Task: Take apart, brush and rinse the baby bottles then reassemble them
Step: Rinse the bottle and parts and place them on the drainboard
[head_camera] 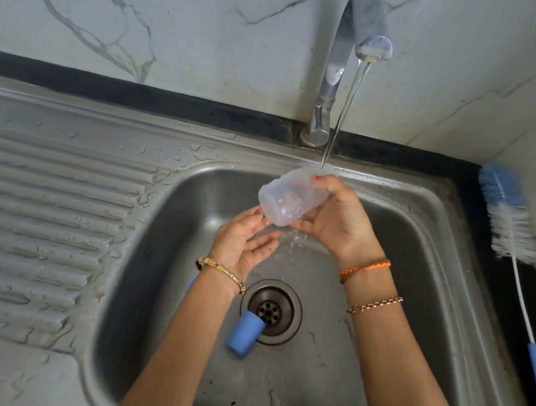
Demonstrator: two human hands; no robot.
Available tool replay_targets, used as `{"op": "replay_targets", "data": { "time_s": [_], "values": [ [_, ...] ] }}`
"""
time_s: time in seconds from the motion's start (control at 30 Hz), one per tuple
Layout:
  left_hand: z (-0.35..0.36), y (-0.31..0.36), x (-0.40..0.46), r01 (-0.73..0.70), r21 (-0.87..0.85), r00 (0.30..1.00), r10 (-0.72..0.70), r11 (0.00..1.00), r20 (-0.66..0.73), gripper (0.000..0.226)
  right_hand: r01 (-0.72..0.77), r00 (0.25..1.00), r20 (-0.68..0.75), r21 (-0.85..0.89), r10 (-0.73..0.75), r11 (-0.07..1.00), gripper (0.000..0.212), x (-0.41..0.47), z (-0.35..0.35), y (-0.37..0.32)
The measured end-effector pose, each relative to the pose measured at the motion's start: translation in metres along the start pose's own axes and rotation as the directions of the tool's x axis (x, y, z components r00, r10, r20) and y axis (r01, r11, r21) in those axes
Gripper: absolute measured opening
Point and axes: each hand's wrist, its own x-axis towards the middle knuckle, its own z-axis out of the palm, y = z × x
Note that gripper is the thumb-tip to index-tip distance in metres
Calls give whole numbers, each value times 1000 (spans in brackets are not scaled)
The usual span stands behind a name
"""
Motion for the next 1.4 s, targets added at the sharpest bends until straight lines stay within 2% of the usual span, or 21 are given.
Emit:
{"op": "replay_targets", "data": {
  "time_s": [0.1,0.17,0.33,0.43,0.63,0.73,0.87,0.97,1.03,1.07,1.13,1.23,1.27,1.33,1.4],
  "values": [
    [2,0,1,15,-39,1000,-14,999,22,9,156,986,-14,-233,-164,960,48,-7,4,-6],
    [3,-2,1,36,-41,999,-35,998,33,13,230,972,34,-339,-232,912,56,-10,9,-7],
    [0,0,-1,77,-100,992,-66,992,107,23,342,919,61,-615,-390,710,84,-9,16,-2],
    [0,0,-1,82,-121,989,-66,989,132,24,375,885,66,-686,-460,624,75,-14,15,3],
    [1,-1,-1,77,-85,985,-63,993,158,28,386,843,14,-711,-537,588,62,-16,11,2],
    [0,-2,0,87,-8,989,-85,996,121,25,374,835,69,-798,-546,472,56,-21,3,6],
    [0,-5,1,79,55,995,-83,995,64,19,301,762,46,-908,-646,290,60,-18,1,7],
    [-1,-7,0,73,40,997,-74,997,22,16,346,804,38,-842,-593,415,61,-15,4,6],
    [-1,-6,1,58,30,998,-58,998,-10,18,290,795,-5,-875,-607,387,62,-14,1,7],
    [-2,-6,1,49,25,998,-48,998,-26,19,275,803,-24,-872,-596,405,62,-14,-2,8],
    [-1,-6,2,25,19,999,-24,1000,-37,16,311,852,-52,-749,-520,585,60,-14,-2,8],
    [3,-6,-1,-14,29,1000,14,999,6,23,294,887,-89,-648,-453,703,66,-17,0,10],
    [5,-6,-3,-39,50,999,38,998,9,25,274,901,-129,-570,-414,775,65,-17,-1,12],
    [7,-9,-3,-131,149,991,134,980,-10,25,152,946,-232,-301,-227,942,50,-18,-4,16],
    [8,-12,-3,-286,300,954,299,910,5,24,-3,963,-268,-77,-18,997,32,-16,-8,21]
  ]
}}
